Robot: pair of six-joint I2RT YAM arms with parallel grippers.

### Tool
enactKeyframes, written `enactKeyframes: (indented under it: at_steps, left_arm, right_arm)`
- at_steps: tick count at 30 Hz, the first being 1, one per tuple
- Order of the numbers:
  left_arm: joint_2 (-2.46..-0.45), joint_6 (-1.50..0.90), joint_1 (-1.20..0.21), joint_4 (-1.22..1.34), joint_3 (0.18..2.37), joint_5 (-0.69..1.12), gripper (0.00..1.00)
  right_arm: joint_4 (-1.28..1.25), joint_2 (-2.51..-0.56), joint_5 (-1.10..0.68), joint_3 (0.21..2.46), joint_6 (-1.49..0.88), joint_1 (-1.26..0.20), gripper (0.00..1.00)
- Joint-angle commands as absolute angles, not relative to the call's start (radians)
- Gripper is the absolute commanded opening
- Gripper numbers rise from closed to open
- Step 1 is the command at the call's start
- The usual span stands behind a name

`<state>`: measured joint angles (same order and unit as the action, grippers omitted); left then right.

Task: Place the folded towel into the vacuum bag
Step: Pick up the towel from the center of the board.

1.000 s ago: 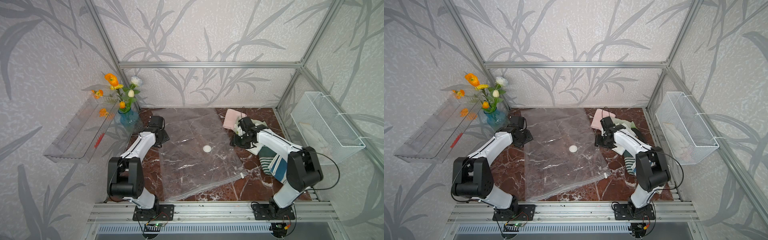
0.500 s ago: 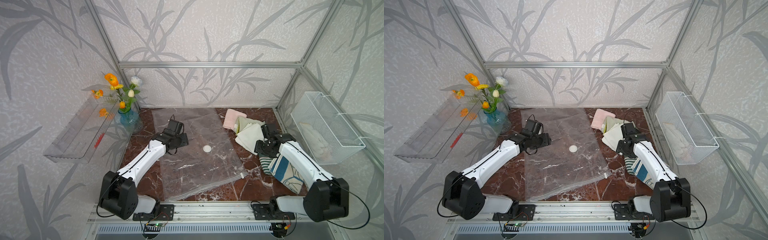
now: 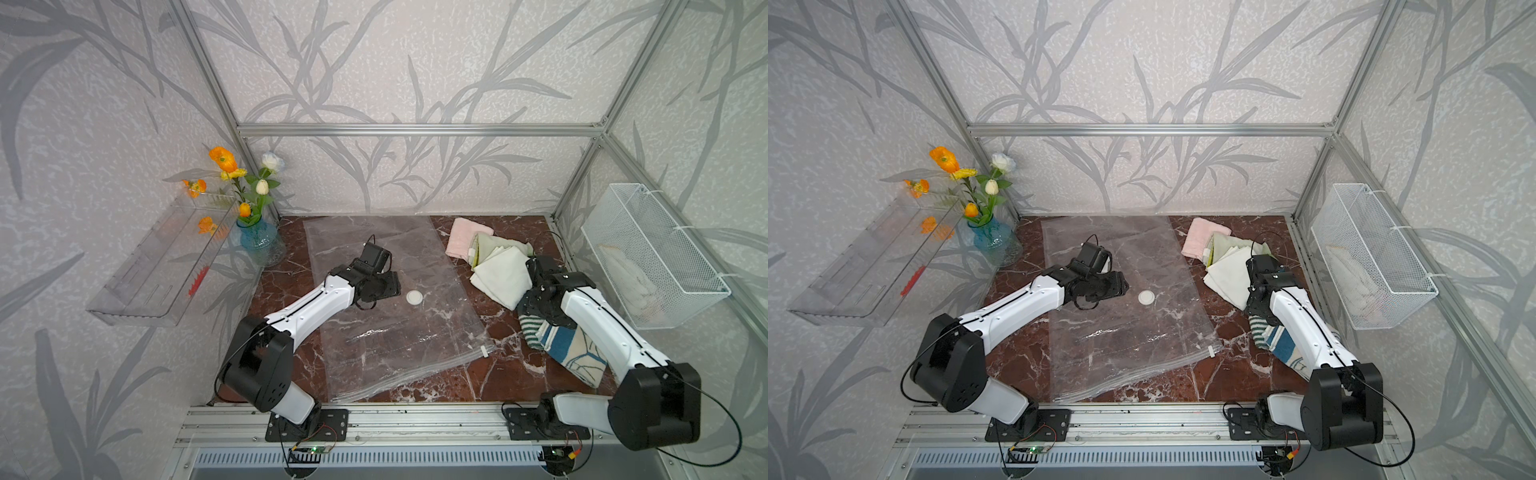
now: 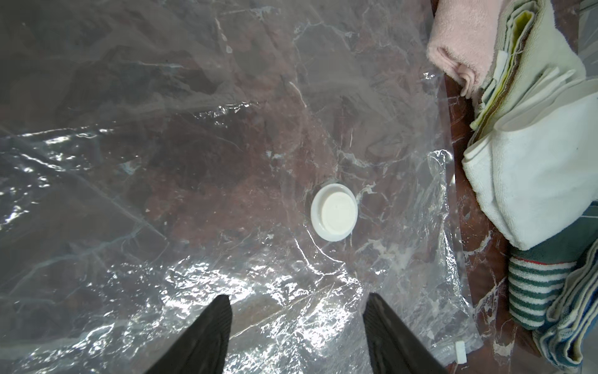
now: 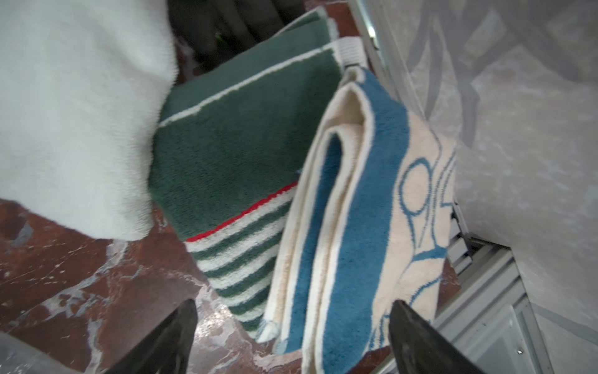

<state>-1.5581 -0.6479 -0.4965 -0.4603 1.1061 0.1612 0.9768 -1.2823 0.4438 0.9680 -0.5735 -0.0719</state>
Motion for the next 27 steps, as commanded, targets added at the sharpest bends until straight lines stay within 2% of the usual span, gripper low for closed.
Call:
enactKeyframes:
  at_steps: [1, 7, 12, 16, 18, 21, 27]
  left_arm:
    - [-1.585, -0.651, -0.499, -0.428, 1.129, 0.194, 0.67]
    - [-1.589, -0.624, -0.498, -0.429, 1.123, 0.214, 0.67]
    - [-1.579, -0.611, -0.498, -0.429, 1.103, 0.205, 0.67]
    - [-1.583, -0.616, -0.498, -0.420, 1.101, 0.216, 0.67]
    - [-1.585, -0.612, -0.497, -0.421, 1.108, 0.224, 0.67]
    - [-1.580, -0.603, -0.498, -0.431, 1.120, 0.217, 0.67]
    - [-1.575, -0.607, -0.497, -0.426, 1.112, 0.213, 0.67]
  right_arm:
    - [0.999, -1.255, 0.502, 0.937, -0.597, -0.004, 0.95]
    - [0.813, -1.340, 0.425, 0.864, -0.579, 0.064, 0.95]
    - [0.779, -1.419, 0.348, 0.846, -0.580, 0.122, 0.89]
    - [0.713, -1.414, 0.272, 0.782, -0.566, 0.169, 0.71]
    - [0.713, -1.419, 0.258, 0.772, -0.554, 0.180, 0.55]
    - [0.716, -1.407, 0.255, 0.766, -0.540, 0.181, 0.37]
    - [0.784, -1.292, 0.254, 0.791, -0.494, 0.178, 0.21]
